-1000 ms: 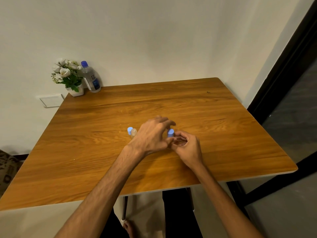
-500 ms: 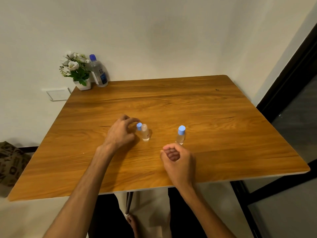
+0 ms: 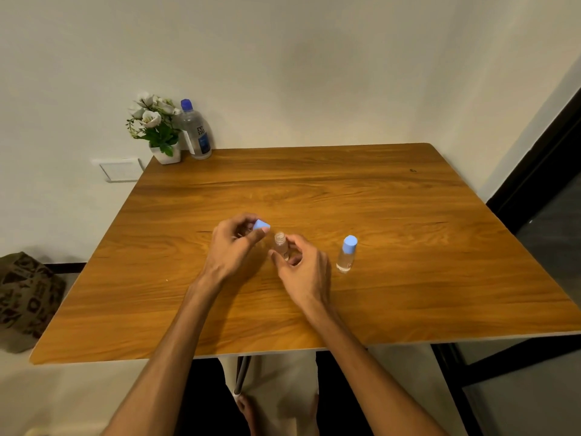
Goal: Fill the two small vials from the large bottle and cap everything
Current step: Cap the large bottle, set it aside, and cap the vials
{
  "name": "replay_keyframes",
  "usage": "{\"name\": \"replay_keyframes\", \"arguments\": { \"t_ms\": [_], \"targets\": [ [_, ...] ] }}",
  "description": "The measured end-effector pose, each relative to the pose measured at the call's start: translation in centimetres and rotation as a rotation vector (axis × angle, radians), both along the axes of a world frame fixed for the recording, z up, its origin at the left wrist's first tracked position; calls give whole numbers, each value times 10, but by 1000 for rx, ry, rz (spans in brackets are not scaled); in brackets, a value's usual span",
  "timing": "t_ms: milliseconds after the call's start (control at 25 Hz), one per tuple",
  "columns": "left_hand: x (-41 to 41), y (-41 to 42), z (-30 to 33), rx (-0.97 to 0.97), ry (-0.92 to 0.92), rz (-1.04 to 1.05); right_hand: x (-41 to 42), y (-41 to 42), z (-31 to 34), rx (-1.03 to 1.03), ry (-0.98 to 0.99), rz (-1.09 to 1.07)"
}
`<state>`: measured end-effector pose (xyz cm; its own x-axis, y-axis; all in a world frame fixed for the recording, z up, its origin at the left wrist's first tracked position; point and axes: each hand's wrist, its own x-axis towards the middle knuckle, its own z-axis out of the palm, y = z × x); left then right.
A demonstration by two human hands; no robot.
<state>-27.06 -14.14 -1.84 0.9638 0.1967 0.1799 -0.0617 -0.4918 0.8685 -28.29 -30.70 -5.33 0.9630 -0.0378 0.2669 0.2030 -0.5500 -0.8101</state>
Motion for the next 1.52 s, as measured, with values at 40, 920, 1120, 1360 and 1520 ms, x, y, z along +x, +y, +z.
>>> {"name": "replay_keyframes", "arguments": {
  "t_ms": [40, 920, 1120, 1360, 1520],
  "targets": [
    [-4, -3, 5, -71, -10, -21, 0, -1, 2, -5, -1, -8],
    [-20, -50, 60, 725, -70, -359, -4, -14, 4, 26, 6, 40],
    [-19, -48, 49, 742, -104, -157, -4, -15, 3, 31, 12, 50],
    [-11, -43, 48, 804, -124, -291, -1, -19, 3, 56, 76, 113],
    [-13, -41, 33, 668, -150, -225, -4, -21, 7, 50, 98, 168]
  ]
}}
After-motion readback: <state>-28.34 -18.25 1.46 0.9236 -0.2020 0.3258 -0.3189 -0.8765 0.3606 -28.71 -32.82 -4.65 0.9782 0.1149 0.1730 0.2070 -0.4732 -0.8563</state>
